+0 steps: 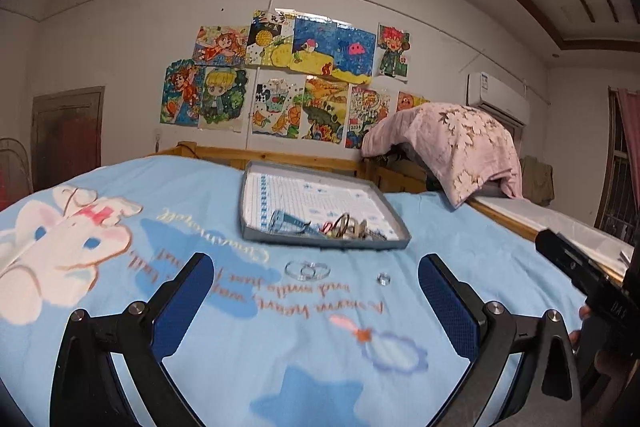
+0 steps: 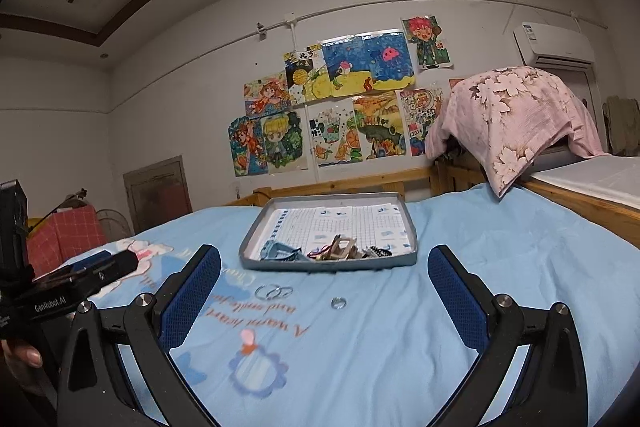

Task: Organize jewelry
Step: 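Grasp the linked silver rings with the left tool while the right tool grasps the small silver ring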

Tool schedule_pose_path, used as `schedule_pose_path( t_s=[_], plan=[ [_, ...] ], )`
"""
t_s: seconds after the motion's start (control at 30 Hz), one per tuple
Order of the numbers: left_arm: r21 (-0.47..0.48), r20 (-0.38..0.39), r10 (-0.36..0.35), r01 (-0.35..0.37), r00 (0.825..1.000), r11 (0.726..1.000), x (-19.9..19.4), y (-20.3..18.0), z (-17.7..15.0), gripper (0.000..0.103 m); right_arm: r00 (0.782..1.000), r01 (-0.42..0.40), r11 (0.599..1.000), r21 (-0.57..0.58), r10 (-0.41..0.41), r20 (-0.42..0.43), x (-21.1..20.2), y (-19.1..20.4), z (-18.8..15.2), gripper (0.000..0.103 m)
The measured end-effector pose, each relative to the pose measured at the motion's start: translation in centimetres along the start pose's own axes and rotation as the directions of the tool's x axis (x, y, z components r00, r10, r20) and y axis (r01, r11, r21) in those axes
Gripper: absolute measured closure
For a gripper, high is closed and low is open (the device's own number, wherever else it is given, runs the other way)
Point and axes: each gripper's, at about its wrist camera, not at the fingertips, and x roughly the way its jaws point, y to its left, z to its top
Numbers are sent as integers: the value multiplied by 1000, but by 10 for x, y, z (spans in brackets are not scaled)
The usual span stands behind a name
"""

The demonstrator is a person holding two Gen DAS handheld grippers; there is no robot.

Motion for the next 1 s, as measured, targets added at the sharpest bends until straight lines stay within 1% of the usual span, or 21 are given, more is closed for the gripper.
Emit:
schedule_pose_path(
  t_s=[0.17,0.27,0.53,0.6,0.7,0.77,0.87,1.0],
  plan=[
    [-17,-20,34,-34,999,999,-17,10,-13,0,999,10,1000,2,-10,-31,-16,5,-13,1],
    [-20,-21,61,-61,998,998,-24,15,-18,0,999,13,1000,6,-12,-49,-20,6,-17,1],
    [-22,-25,96,-96,995,995,-21,22,-16,0,997,24,1000,-13,-25,-71,-17,12,-21,1],
    [-24,-36,108,-109,994,994,-16,25,-15,0,998,17,1000,-11,-18,-68,-15,12,-19,1],
    [-30,-53,163,-165,985,986,-4,30,-10,0,999,-1,1000,-14,0,-46,-8,14,-14,1],
    [-51,-58,181,-184,982,982,5,36,-3,0,1000,-14,1000,-18,13,-28,0,15,-8,1],
    [-76,-44,205,-208,978,975,18,45,11,0,999,-33,999,-31,33,-5,16,15,2,1],
    [-64,-29,221,-222,975,973,41,49,25,0,1000,-23,997,-70,24,8,42,12,11,1]
  ],
)
